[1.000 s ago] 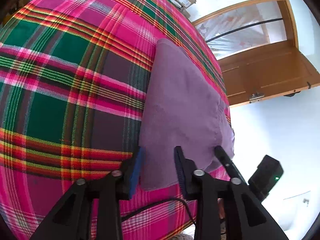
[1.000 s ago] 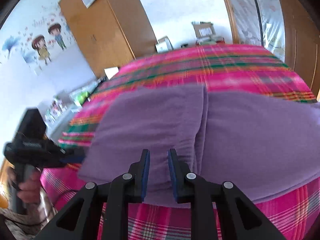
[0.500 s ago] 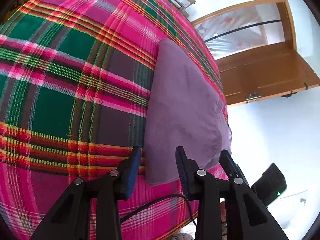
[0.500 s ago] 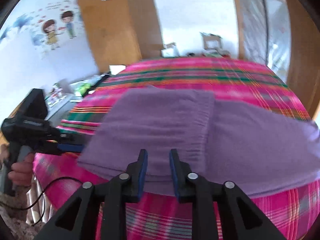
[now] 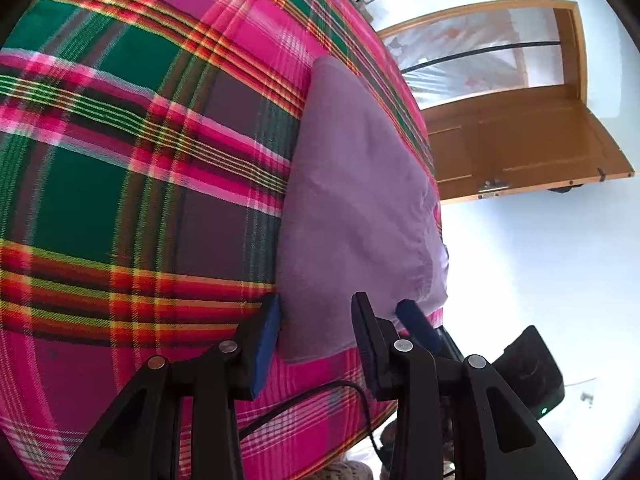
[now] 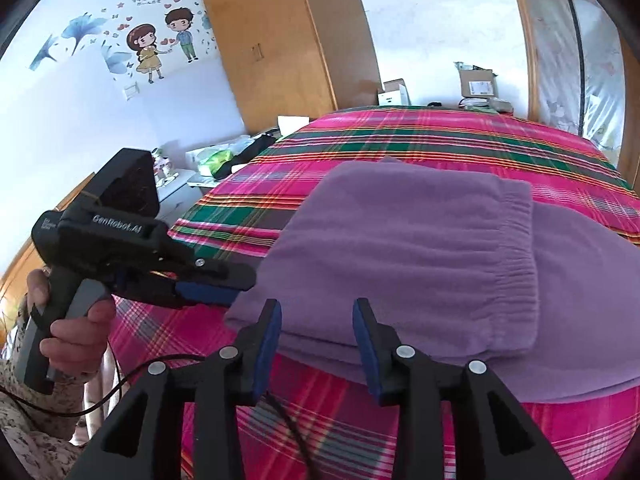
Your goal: Fold clothes
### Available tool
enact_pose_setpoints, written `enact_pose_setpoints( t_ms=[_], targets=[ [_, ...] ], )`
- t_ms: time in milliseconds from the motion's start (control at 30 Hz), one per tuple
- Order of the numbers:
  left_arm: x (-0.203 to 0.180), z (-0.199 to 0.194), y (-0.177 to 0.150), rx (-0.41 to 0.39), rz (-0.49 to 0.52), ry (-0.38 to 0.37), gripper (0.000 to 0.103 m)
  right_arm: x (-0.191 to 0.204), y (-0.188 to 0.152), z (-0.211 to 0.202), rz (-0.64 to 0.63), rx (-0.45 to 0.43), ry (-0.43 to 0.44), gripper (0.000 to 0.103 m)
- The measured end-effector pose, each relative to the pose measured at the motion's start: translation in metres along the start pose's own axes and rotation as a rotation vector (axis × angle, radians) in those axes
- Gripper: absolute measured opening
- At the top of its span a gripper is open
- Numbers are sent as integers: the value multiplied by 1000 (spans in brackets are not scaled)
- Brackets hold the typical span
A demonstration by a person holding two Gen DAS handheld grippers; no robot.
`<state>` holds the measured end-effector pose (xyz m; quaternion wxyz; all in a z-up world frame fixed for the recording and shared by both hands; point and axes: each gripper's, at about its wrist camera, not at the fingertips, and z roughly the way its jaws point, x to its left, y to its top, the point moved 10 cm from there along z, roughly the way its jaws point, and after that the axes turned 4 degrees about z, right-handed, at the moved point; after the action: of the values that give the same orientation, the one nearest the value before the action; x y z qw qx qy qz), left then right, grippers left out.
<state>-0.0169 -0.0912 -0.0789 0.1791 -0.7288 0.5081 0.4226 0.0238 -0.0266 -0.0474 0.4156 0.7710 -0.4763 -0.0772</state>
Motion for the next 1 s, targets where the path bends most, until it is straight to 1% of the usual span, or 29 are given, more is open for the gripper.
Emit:
enact_pose_setpoints(
  t_ms=[100,133,300,467,567,633,800,900,1000],
  targets=[
    [-3,2,1,9,-20,-34,38,9,-4,5,-41,15,-8,44],
    [-6,2,1,8,-17,-41,38,14,-5,7,-62,18,-10,47],
    [-18,0,5,6,-1,-70,38,40,-5,12,-160,-10,4,51],
    [-26,-1,10,9,0,-89,38,52,-1,20,-224,-24,-49,53],
    [-29,0,12,16,-7,-98,38,59,-3,30,-262,-8,-77,53],
    [-31,-1,12,18,-9,-102,38,60,-5,37,-286,7,-115,53],
    [-28,-4,11,23,-14,-104,38,53,0,50,-299,19,-210,53],
    [-28,-6,11,22,-15,-107,38,50,3,55,-279,31,-226,53],
    [-29,-5,13,21,-16,-102,38,48,5,59,-249,43,-216,52]
  ],
)
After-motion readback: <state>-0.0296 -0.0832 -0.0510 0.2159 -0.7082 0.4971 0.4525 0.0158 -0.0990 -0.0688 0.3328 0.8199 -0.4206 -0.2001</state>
